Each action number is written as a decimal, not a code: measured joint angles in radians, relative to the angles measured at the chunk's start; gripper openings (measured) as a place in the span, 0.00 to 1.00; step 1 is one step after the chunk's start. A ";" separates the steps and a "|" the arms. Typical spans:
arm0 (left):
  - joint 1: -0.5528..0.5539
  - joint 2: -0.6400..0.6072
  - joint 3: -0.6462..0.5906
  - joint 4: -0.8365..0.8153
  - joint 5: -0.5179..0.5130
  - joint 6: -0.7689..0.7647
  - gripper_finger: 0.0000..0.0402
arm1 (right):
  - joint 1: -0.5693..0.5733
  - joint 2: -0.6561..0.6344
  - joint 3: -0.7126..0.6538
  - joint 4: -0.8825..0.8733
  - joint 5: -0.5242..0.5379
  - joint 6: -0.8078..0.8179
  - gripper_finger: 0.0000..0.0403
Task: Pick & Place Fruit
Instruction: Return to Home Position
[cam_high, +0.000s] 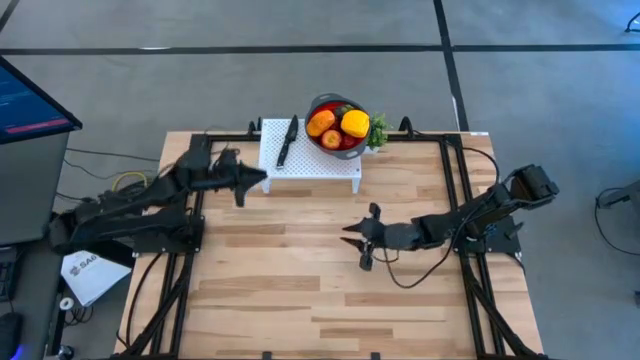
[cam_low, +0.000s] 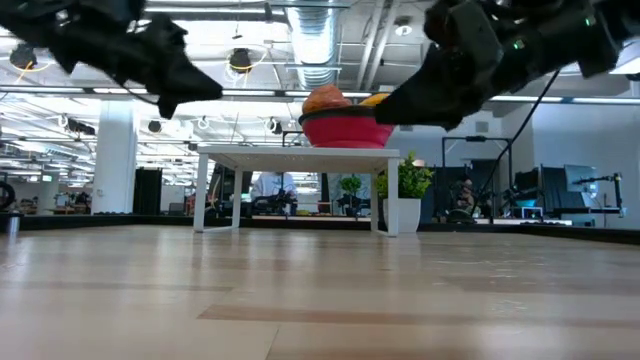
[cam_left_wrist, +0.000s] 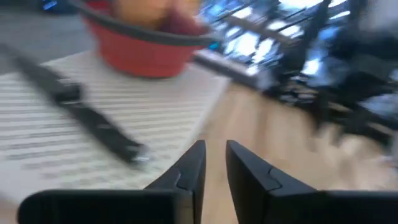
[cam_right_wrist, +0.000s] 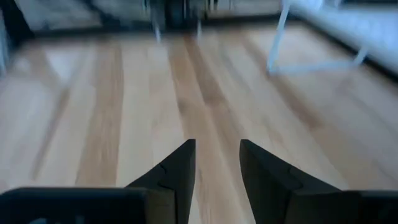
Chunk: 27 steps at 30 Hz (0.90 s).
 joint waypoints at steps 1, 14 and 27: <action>-0.012 -0.034 -0.048 0.054 0.026 -0.007 0.13 | -0.003 0.000 -0.030 0.082 0.000 -0.014 0.29; -0.337 -0.228 -0.274 0.395 -0.037 -0.008 0.01 | -0.153 -0.033 -0.460 1.029 -0.165 -0.089 0.29; -0.383 -0.211 -0.274 0.398 -0.232 0.058 0.01 | -0.369 -0.437 -0.592 0.788 -0.309 -0.018 0.29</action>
